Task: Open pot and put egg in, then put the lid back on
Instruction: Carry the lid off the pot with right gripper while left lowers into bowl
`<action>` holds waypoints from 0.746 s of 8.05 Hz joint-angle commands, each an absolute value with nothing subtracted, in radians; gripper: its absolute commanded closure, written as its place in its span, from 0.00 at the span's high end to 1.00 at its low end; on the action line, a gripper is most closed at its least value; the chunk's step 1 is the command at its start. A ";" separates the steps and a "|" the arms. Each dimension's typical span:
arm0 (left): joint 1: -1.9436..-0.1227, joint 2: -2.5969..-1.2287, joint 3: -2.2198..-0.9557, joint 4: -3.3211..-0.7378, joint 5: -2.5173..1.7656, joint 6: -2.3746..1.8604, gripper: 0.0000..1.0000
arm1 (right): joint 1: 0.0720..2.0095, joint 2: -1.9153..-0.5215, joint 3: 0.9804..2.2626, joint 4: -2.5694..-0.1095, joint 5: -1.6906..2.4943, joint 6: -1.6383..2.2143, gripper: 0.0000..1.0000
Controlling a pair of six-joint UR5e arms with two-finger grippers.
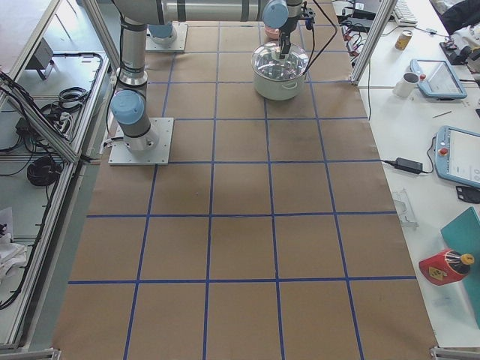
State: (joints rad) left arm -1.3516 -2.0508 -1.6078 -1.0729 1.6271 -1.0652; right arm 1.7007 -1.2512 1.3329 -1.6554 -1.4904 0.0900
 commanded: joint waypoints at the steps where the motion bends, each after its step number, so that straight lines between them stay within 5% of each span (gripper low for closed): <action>1: -1.351 -2.083 -1.612 -1.081 1.625 -1.150 1.00 | 1.554 -1.282 1.335 -1.583 -1.509 -0.172 0.00; 6: -1.351 -2.098 -1.629 -1.080 1.617 -1.157 1.00 | 1.514 -1.290 1.357 -1.583 -1.605 -0.325 0.00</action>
State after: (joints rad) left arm -1.3514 -2.0927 -1.6278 -1.0822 1.6170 -1.1543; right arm 1.5175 -1.2877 1.3391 -1.5816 -1.5914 -0.3061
